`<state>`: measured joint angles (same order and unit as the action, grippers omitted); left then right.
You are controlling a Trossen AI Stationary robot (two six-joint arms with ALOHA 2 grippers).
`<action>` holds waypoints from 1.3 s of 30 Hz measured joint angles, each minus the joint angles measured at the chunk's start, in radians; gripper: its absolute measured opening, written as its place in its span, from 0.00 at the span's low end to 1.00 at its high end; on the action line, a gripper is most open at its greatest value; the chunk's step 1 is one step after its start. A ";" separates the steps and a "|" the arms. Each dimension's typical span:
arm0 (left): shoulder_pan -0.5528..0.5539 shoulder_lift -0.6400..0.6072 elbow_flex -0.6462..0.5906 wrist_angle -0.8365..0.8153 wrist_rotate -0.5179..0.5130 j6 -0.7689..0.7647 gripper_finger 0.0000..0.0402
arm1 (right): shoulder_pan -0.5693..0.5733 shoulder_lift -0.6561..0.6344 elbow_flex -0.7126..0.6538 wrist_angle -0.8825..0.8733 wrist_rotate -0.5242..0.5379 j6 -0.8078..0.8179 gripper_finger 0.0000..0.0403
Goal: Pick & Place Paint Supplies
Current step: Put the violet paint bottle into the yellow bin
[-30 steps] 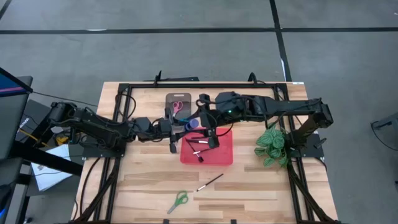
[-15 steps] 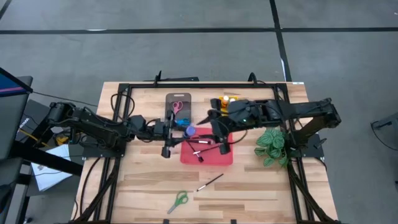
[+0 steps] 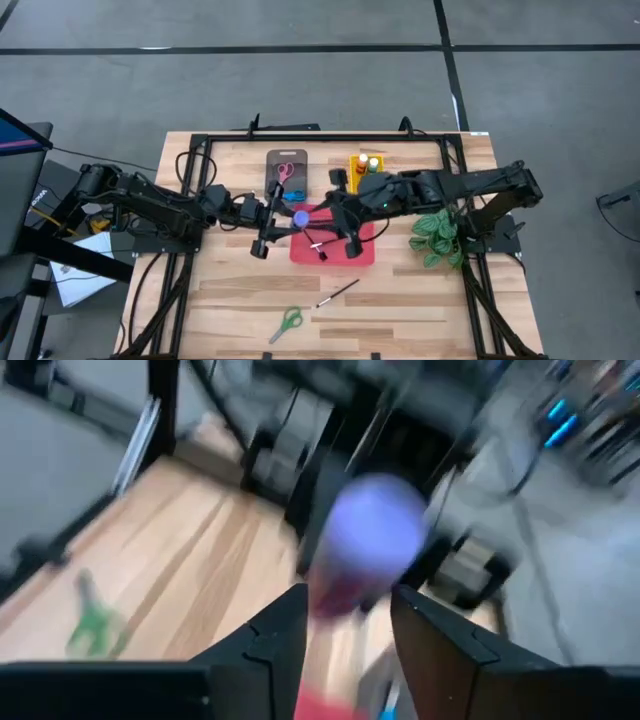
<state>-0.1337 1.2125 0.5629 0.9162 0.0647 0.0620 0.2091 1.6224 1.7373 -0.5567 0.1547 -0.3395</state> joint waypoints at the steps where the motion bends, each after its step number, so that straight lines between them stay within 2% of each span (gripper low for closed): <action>1: 0.000 0.000 0.000 -0.001 0.002 0.000 0.32 | 0.000 0.008 0.005 0.032 0.001 -0.009 0.34; 13: 0.000 -0.002 0.001 0.009 0.006 0.001 0.33 | -0.001 0.013 0.002 0.095 -0.003 -0.038 0.25; 34: -0.006 0.004 0.001 -0.011 -0.008 -0.002 0.33 | -0.022 0.035 0.002 0.216 -0.049 -0.078 0.24; 39: -0.006 0.003 0.000 0.061 -0.004 -0.067 0.33 | 0.005 0.017 0.002 0.199 -0.045 -0.106 0.24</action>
<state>-0.1398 1.2156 0.5625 0.9774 0.0605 -0.0054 0.2146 1.6395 1.7392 -0.3573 0.1095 -0.4451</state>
